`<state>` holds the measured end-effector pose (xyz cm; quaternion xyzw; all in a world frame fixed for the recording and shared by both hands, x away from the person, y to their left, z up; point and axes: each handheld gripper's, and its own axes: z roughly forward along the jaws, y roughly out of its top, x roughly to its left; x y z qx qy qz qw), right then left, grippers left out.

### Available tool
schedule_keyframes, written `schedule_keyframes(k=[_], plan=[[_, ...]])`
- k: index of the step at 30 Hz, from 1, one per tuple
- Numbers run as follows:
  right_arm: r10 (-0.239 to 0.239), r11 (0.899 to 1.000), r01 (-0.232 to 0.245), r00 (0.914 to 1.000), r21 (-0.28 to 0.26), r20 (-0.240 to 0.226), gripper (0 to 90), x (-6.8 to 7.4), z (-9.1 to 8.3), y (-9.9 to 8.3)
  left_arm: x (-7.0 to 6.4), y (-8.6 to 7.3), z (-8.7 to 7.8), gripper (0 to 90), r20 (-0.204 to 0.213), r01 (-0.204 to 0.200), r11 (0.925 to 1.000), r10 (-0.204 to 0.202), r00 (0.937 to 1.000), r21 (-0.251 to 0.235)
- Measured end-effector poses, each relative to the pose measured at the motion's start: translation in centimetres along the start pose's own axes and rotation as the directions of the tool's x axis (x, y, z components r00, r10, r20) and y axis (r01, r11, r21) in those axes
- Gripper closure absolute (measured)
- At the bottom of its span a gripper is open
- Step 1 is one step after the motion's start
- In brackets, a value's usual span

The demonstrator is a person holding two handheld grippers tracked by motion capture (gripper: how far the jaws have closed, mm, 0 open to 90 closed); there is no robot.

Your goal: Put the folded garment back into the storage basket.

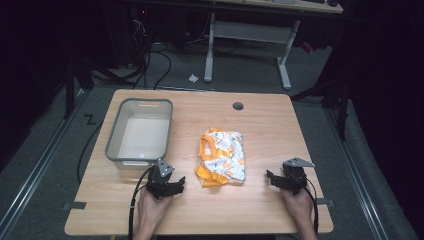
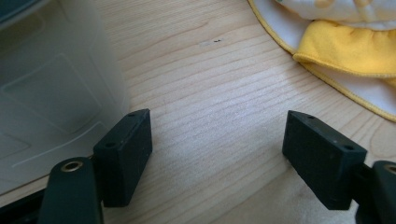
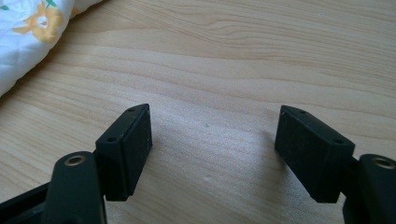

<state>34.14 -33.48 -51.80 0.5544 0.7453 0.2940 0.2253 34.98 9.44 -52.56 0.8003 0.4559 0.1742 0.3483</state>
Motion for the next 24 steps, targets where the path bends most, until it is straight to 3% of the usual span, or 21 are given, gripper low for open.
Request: schedule_keyframes(k=[2, 3, 7, 12, 24], plan=[[-0.001, 1.0, 0.001, 1.0, -0.001, 0.0, 27.8, 0.0, 0.0, 0.0, -0.3, 0.1, 0.0, 27.0, -0.004, -0.006, 0.9998, 0.006, 1.0, -0.019], [0.001, 1.0, -0.001, 1.0, 0.0, 0.001, 27.7, 0.0, 0.0, 0.0, -0.3, 0.4, 0.0, 26.7, 0.015, 0.011, 0.9994, -0.011, 0.9998, -0.032], [-0.001, 1.0, 0.001, 1.0, -0.001, 0.001, 27.7, 0.0, 0.0, 0.0, -0.4, 0.8, 0.2, 26.2, 0.025, 0.04, 0.9987, -0.039, 0.9989, -0.03], [-0.001, 1.0, 0.001, 1.0, -0.001, 0.001, 27.7, 0.0, 0.0, 0.0, -1.2, 1.3, 0.2, 27.8, 0.034, 0.009, 0.9995, -0.008, 0.9994, -0.031], [-0.004, 1.0, 0.004, 1.0, -0.001, -0.004, 27.7, 0.0, 0.0, 0.0, -2.2, 3.8, -0.5, 26.1, 0.097, 0.024, 0.9986, -0.019, 0.9951, -0.047]])
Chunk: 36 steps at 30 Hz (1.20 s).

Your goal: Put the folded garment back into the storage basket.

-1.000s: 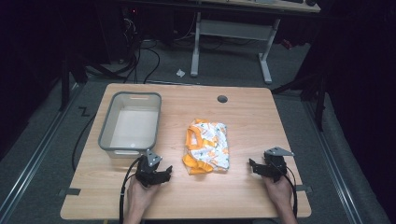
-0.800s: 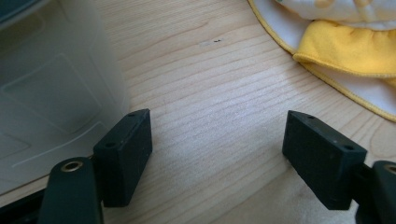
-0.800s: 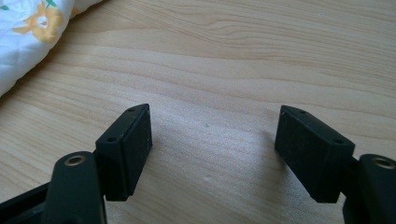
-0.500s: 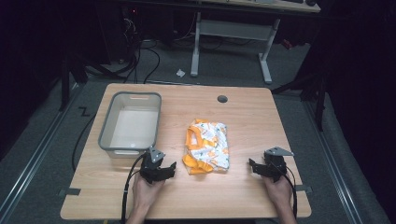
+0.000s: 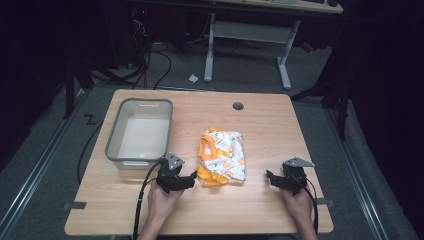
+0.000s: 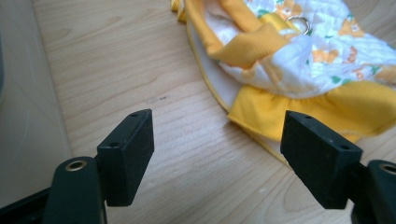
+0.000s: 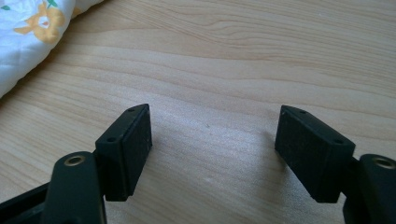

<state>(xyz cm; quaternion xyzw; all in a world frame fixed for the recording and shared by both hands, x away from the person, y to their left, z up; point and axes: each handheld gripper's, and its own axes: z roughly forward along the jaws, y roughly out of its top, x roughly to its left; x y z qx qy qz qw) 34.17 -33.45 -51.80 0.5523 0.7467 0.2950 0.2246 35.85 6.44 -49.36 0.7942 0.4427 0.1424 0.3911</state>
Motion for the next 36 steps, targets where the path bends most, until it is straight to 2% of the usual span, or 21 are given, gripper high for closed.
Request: schedule_keyframes(k=[6, 9, 10, 19, 23, 26, 28, 32, 35, 36], plan=[[-0.005, 1.0, 0.005, 1.0, -0.001, -0.004, 27.7, 0.0, 0.0, 0.0, 0.0, 1.6, 0.2, 22.4, 0.038, 0.034, 0.9994, -0.034, 0.9987, 0.003], [-0.007, 1.0, 0.007, 1.0, 0.0, -0.004, 27.7, 0.0, 0.0, 0.0, -0.1, 2.2, 0.3, 21.1, 0.044, 0.032, 0.9995, -0.032, 0.9985, 0.008], [-0.007, 1.0, 0.007, 1.0, 0.0, -0.004, 27.6, 0.0, 0.0, 0.0, -0.3, 2.6, 0.5, 17.2, 0.034, 0.029, 0.9995, -0.029, 0.999, 0.013], [-0.007, 1.0, 0.007, 1.0, 0.0, -0.004, 27.6, 0.0, 0.0, 0.0, -0.6, 4.4, 1.6, 14.7, 0.062, 0.017, 0.9993, -0.019, 0.9979, 0.033], [-0.007, 1.0, 0.007, 1.0, 0.0, -0.004, 27.6, 0.0, 0.0, 0.0, -0.6, 5.3, 2.3, 10.5, 0.064, 0.034, 0.998, -0.037, 0.9972, 0.054], [-0.007, 1.0, 0.007, 1.0, 0.0, -0.004, 27.6, 0.0, 0.0, 0.0, -0.7, 5.9, 3.0, 9.7, 0.06, 0.032, 0.9972, -0.036, 0.9975, 0.068], [-0.007, 1.0, 0.007, 1.0, 0.0, -0.004, 27.6, 0.0, 0.0, 0.0, -0.7, 6.1, 3.3, 9.1, 0.067, 0.043, 0.9969, -0.047, 0.9966, 0.067], [-0.007, 1.0, 0.007, 1.0, 0.0, -0.004, 27.7, 0.0, 0.0, 0.0, -0.7, 6.5, 4.2, 7.3, 0.071, 0.051, 0.9942, -0.058, 0.9958, 0.094], [-0.007, 1.0, 0.007, 1.0, 0.0, -0.004, 27.7, 0.0, 0.0, 0.0, -0.8, 6.8, 4.9, 4.7, 0.067, 0.045, 0.9926, -0.053, 0.9963, 0.113], [-0.007, 1.0, 0.007, 1.0, 0.0, -0.005, 27.7, 0.0, 0.0, 0.0, -0.8, 6.9, 5.3, 3.4, 0.069, 0.058, 0.9918, -0.066, 0.9954, 0.114]])
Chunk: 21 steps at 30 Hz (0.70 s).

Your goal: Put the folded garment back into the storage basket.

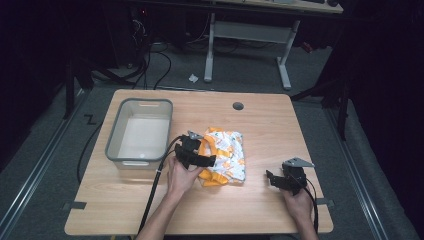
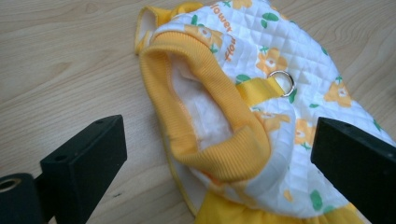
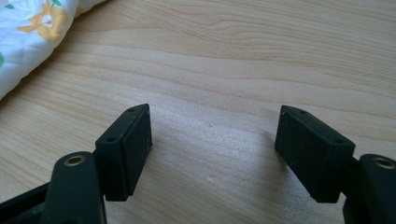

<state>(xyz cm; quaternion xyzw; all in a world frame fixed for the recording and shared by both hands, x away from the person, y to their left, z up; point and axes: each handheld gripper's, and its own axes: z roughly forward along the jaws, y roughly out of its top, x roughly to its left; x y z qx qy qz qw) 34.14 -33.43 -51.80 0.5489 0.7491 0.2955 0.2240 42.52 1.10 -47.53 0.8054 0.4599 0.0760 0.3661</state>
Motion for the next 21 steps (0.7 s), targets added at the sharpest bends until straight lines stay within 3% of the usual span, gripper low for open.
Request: schedule_keyframes(k=[10, 21], plan=[[0.0, 1.0, 0.0, 1.0, 0.0, 0.0, 27.7, 0.0, 0.0, 0.0, 0.1, 0.2, 1.6, 1.0, -0.003, 0.023, 0.9996, -0.023, 0.9997, 0.018], [0.0, 1.0, 0.0, 1.0, 0.001, -0.001, 27.7, 0.0, 0.0, 0.0, -0.6, 1.0, 3.9, 0.2, -0.039, -0.002, 0.9965, 0.005, 0.9992, 0.084]])
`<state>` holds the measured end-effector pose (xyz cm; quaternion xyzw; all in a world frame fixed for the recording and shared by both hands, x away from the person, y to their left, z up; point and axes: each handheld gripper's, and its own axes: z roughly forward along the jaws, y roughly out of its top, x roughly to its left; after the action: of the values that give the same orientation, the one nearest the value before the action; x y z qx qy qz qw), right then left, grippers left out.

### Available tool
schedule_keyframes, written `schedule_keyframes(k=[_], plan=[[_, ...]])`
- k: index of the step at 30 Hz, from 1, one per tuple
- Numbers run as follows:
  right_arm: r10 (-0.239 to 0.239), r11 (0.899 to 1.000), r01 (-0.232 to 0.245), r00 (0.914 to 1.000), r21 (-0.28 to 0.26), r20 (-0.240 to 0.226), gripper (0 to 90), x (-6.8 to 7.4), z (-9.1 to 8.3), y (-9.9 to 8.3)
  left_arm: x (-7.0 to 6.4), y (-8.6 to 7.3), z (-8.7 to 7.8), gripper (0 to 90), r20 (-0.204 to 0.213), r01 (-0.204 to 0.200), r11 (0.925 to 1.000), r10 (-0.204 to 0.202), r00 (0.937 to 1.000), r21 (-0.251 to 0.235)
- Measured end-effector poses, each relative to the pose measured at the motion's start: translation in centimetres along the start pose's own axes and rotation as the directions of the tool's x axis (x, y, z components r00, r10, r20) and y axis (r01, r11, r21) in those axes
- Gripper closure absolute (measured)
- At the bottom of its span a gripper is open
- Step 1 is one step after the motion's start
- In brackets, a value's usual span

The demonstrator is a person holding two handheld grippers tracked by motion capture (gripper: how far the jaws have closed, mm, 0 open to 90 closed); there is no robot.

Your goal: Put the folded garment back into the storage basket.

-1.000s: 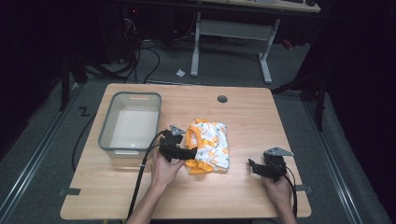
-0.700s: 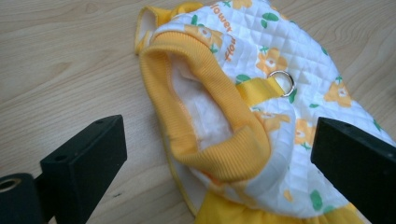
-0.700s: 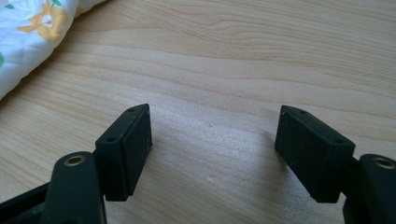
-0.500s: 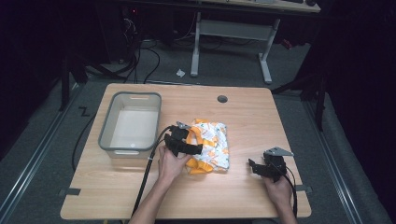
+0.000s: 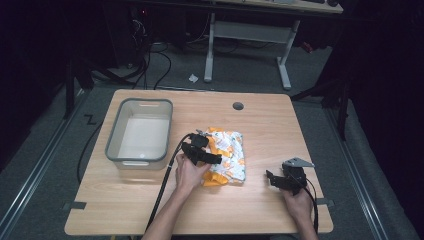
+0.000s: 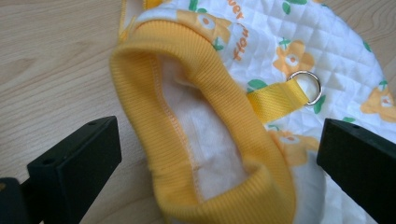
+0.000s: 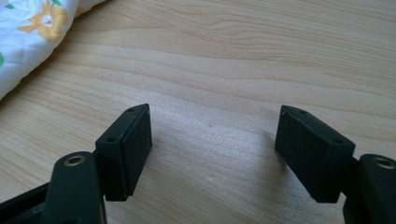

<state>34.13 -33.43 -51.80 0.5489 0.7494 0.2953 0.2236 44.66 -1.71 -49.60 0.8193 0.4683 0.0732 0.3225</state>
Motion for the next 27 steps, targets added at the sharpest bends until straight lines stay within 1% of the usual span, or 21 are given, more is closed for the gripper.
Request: schedule_keyframes(k=[3, 5, 8, 10, 12, 15, 18, 19, 20, 21, 22, 27], plan=[[0.0, 1.0, 0.0, 1.0, -0.001, 0.001, 27.6, 0.0, 0.0, 0.0, 0.1, 0.0, 0.6, 0.3, -0.008, 0.014, 0.9999, -0.014, 0.9999, 0.007], [0.0, 1.0, 0.0, 1.0, 0.0, 0.0, 27.6, 0.0, 0.0, 0.0, 0.2, -0.1, 0.9, 0.6, -0.018, 0.012, 0.9997, -0.012, 0.9998, 0.022], [0.0, 1.0, 0.0, 1.0, 0.0, 0.0, 27.7, 0.0, 0.0, 0.0, 0.2, -0.2, 1.3, 2.2, -0.036, 0.005, 0.999, -0.003, 0.9993, 0.045], [0.0, 1.0, 0.0, 1.0, -0.001, 0.001, 27.6, 0.0, 0.0, 0.0, 0.2, -0.3, 1.5, 3.5, -0.059, -0.009, 0.9982, 0.013, 0.9982, 0.059], [0.0, 1.0, 0.0, 1.0, -0.001, 0.001, 27.6, 0.0, 0.0, 0.0, 0.3, -0.4, 1.7, 6.3, -0.064, -0.009, 0.9972, 0.013, 0.9979, 0.074], [0.0, 1.0, 0.0, 1.0, -0.001, 0.001, 27.7, 0.0, 0.0, 0.0, 0.2, -0.4, 1.7, 8.9, -0.074, -0.022, 0.9971, 0.027, 0.9969, 0.073], [0.0, 1.0, 0.0, 1.0, -0.001, 0.001, 27.7, 0.0, 0.0, 0.0, -0.1, -0.4, 1.5, 16.9, -0.078, -0.045, 0.9964, 0.05, 0.9957, 0.072], [0.0, 1.0, 0.0, 1.0, -0.001, 0.001, 27.7, 0.0, 0.0, 0.0, -0.1, -0.4, 1.5, 19.7, -0.078, -0.045, 0.9964, 0.05, 0.9957, 0.072], [0.0, 1.0, 0.0, 1.0, 0.0, 0.0, 27.7, 0.0, 0.0, 0.0, -0.3, -0.4, 1.4, 24.9, -0.075, -0.053, 0.9963, 0.058, 0.9955, 0.068], [0.0, 1.0, 0.0, 1.0, 0.0, 0.0, 27.7, 0.0, 0.0, 0.0, -0.4, -0.4, 1.4, 24.9, -0.073, -0.065, 0.9957, 0.069, 0.9949, 0.066], [0.0, 1.0, 0.0, 1.0, 0.0, 0.0, 27.7, 0.0, 0.0, 0.0, -0.5, -0.5, 1.3, 27.7, -0.071, -0.071, 0.9955, 0.075, 0.9947, 0.064], [0.0, 1.0, 0.0, 1.0, 0.0, 0.0, 27.6, 0.0, 0.0, 0.0, -0.8, -0.5, 1.2, 44.4, -0.057, -0.093, 0.994, 0.096, 0.9938, 0.058]])
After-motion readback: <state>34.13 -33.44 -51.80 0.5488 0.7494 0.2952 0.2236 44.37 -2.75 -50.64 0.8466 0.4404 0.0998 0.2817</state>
